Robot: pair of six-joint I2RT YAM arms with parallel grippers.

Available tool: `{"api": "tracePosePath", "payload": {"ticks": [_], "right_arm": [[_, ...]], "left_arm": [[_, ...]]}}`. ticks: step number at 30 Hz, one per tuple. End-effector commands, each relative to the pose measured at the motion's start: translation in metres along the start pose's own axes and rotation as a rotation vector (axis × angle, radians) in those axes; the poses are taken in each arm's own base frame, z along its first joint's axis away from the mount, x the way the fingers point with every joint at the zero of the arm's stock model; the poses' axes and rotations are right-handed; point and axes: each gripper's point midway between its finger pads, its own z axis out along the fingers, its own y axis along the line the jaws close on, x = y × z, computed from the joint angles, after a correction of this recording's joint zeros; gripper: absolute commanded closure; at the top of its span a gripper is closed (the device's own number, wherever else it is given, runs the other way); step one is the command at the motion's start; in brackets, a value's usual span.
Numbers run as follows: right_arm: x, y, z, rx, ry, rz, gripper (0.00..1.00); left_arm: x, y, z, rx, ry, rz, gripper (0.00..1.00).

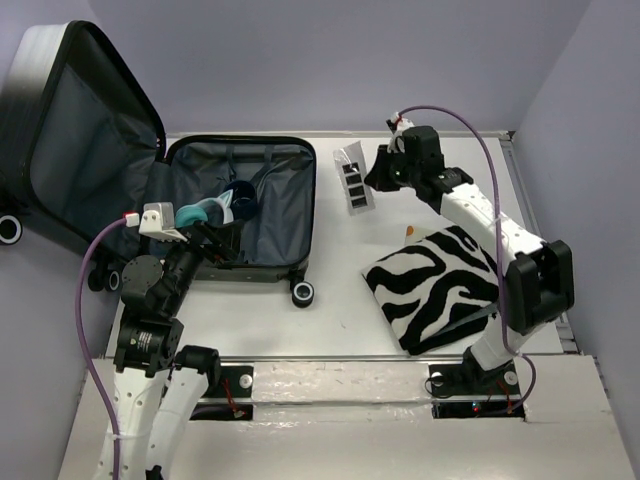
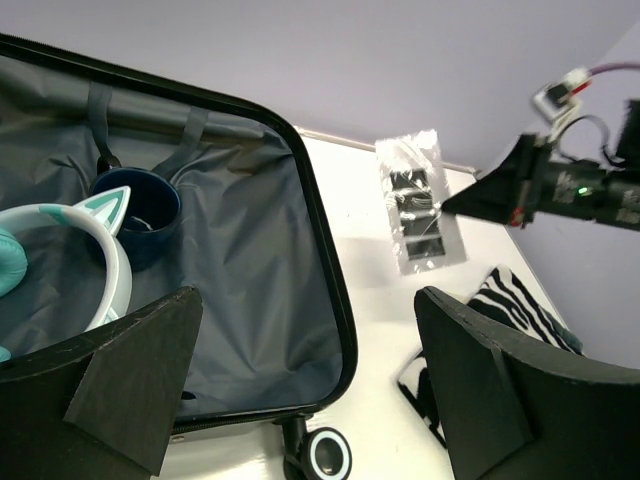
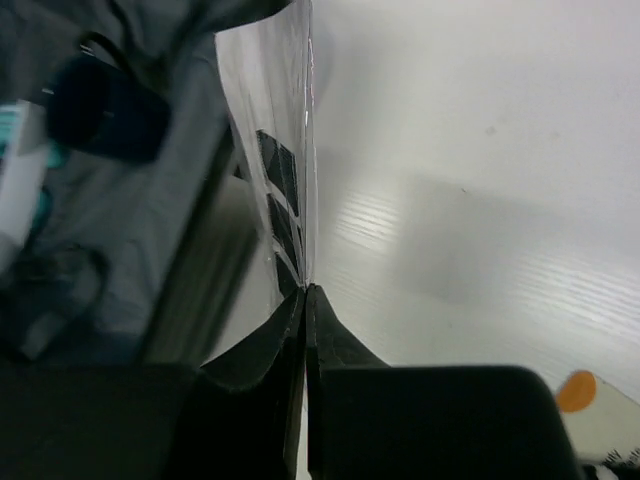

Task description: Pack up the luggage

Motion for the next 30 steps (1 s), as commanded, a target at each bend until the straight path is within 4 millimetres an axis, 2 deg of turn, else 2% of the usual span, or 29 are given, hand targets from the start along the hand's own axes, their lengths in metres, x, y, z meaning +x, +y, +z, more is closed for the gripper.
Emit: {"api": "tracePosePath", "payload": {"ticks": [1,2,4,5,6,7,8,10,11,12,13,14,15,16,17,18,19,20,21,22,23,24,25,26,27,28,29,30], "right_arm": [[-0.042,0.079,-0.017,-0.192,-0.147,-0.01,0.93],[-0.04,0.097,-0.014,-0.215,-0.146,-0.007,0.93],[-0.043,0.118,-0.008,-0.25,-0.152,-0.001,0.93],[-0.057,0.138,-0.011,-0.297,-0.183,0.015,0.93],[-0.051,0.146,0.005,-0.311,-0.161,0.026,0.93],[-0.061,0.174,0.004,-0.364,-0.181,0.032,0.93],[-0.05,0.176,0.028,-0.354,-0.149,0.046,0.93],[-0.046,0.188,0.043,-0.386,-0.107,0.061,0.5],[-0.054,0.195,0.043,-0.402,-0.108,0.068,0.34],[-0.049,0.19,0.047,-0.383,-0.09,0.071,0.17],[-0.058,0.182,0.037,-0.368,-0.117,0.074,0.11],[-0.047,0.153,0.041,-0.309,-0.104,0.094,0.05],[-0.071,0.149,0.023,-0.315,-0.166,0.097,0.05],[-0.05,0.125,0.024,-0.276,-0.132,0.118,0.05],[-0.051,0.095,0.001,-0.237,-0.167,0.144,0.05],[-0.076,0.091,-0.023,-0.24,-0.242,0.145,0.05],[-0.052,0.063,-0.025,-0.175,-0.225,0.169,0.05],[-0.066,0.058,-0.064,-0.16,-0.31,0.158,0.06],[-0.045,0.023,-0.069,-0.076,-0.303,0.186,0.07],[-0.064,0.021,-0.094,-0.061,-0.381,0.183,0.08],[-0.054,0.007,-0.121,-0.009,-0.434,0.184,0.08],[-0.051,-0.004,-0.134,0.026,-0.46,0.193,0.08],[-0.043,-0.024,-0.146,0.09,-0.47,0.218,0.07],[-0.033,-0.038,-0.154,0.142,-0.477,0.229,0.06],[-0.036,-0.037,-0.178,0.149,-0.528,0.221,0.0],[-0.033,-0.042,-0.187,0.171,-0.537,0.22,0.0],[-0.026,-0.052,-0.195,0.231,-0.529,0.221,0.0],[-0.022,-0.051,-0.208,0.243,-0.539,0.218,0.0]], "left_arm": [[-0.005,-0.007,0.002,0.041,-0.021,0.012,0.01],[-0.005,-0.007,0.002,0.041,-0.021,0.01,0.01],[-0.005,-0.007,0.003,0.045,-0.023,0.011,0.01],[-0.004,-0.007,0.003,0.045,-0.021,0.011,0.01],[-0.004,-0.007,0.003,0.048,-0.019,0.011,0.01],[-0.003,-0.009,0.003,0.061,-0.014,0.01,0.01],[-0.001,-0.01,0.005,0.068,-0.008,0.008,0.01],[0.003,-0.015,0.006,0.099,0.01,-0.002,0.01],[0.007,-0.016,0.008,0.111,0.027,-0.01,0.01],[0.012,-0.018,0.01,0.13,0.04,-0.015,0.01],[0.018,-0.024,0.009,0.174,0.069,-0.021,0.01],[0.025,-0.027,0.011,0.195,0.098,-0.038,0.01],[0.029,-0.031,0.011,0.223,0.116,-0.046,0.01],[0.036,-0.039,0.01,0.28,0.144,-0.057,0.01],[0.046,-0.041,0.011,0.299,0.179,-0.096,0.01],[0.043,-0.048,0.012,0.333,0.177,-0.112,0.01],[0.045,-0.059,0.011,0.392,0.183,-0.124,0.03],[0.049,-0.064,0.014,0.407,0.203,-0.144,0.04],[0.05,-0.08,0.013,0.439,0.21,-0.16,0.05],[0.049,-0.081,0.015,0.438,0.212,-0.163,0.05],[0.061,-0.098,0.018,0.443,0.239,-0.174,0.1],[0.067,-0.11,0.018,0.451,0.256,-0.175,0.11],[0.066,-0.114,0.026,0.401,0.233,-0.176,0.13],[0.096,-0.14,0.022,0.437,0.327,-0.16,0.13],[0.105,-0.151,0.023,0.43,0.348,-0.149,0.14],[0.116,-0.148,0.032,0.355,0.349,-0.13,0.14],[0.152,-0.16,0.032,0.35,0.441,-0.087,0.15],[0.163,-0.162,0.038,0.316,0.456,-0.077,0.16]]}}
